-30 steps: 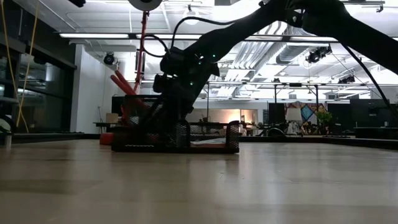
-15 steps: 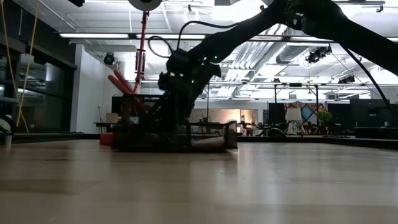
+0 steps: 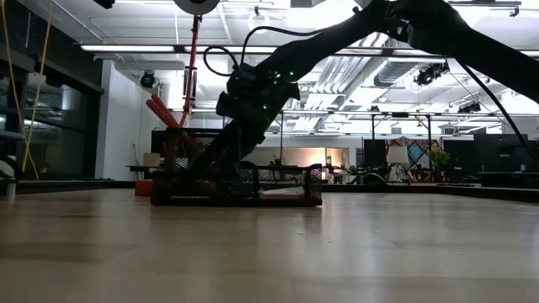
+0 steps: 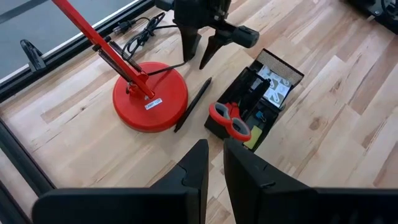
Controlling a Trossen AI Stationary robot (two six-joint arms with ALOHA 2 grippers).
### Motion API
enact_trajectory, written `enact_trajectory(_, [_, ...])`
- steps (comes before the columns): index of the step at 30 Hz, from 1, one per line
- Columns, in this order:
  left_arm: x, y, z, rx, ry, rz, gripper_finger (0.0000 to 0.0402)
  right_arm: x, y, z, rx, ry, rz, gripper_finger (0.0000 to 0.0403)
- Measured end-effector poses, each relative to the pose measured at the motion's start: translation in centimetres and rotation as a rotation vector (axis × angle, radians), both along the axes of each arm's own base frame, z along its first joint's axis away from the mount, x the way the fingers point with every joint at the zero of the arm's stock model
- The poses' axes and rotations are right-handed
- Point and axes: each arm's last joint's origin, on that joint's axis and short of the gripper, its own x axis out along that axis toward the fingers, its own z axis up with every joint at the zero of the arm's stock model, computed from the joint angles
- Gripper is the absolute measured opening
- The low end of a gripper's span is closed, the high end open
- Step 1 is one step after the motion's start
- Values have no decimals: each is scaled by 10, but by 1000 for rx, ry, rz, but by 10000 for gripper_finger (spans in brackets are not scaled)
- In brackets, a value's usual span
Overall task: Pick and place office supplies into organizer
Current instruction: Move the desk organizer to the top center of the table
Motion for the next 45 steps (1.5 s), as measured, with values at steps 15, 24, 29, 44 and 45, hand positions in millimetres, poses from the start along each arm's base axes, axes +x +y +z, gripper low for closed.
enact_trajectory(15, [3, -1, 1, 3, -22, -10, 37, -18, -5, -1, -2, 147, -4, 140])
enact_trajectory(24, [4, -1, 2, 7, -25, -24, 37, -54, -15, 55, 87, 171, -46, 118])
enact_trajectory(29, [4, -1, 2, 11, -26, -28, 37, -53, 3, 58, 131, 206, -4, 119])
enact_trajectory(44, [4, -1, 2, 9, -27, -33, 37, -45, 40, 34, 89, 316, 1, 119])
enact_trajectory(45, [4, -2, 2, 10, -25, -34, 37, -46, 41, 29, 100, 334, -7, 119])
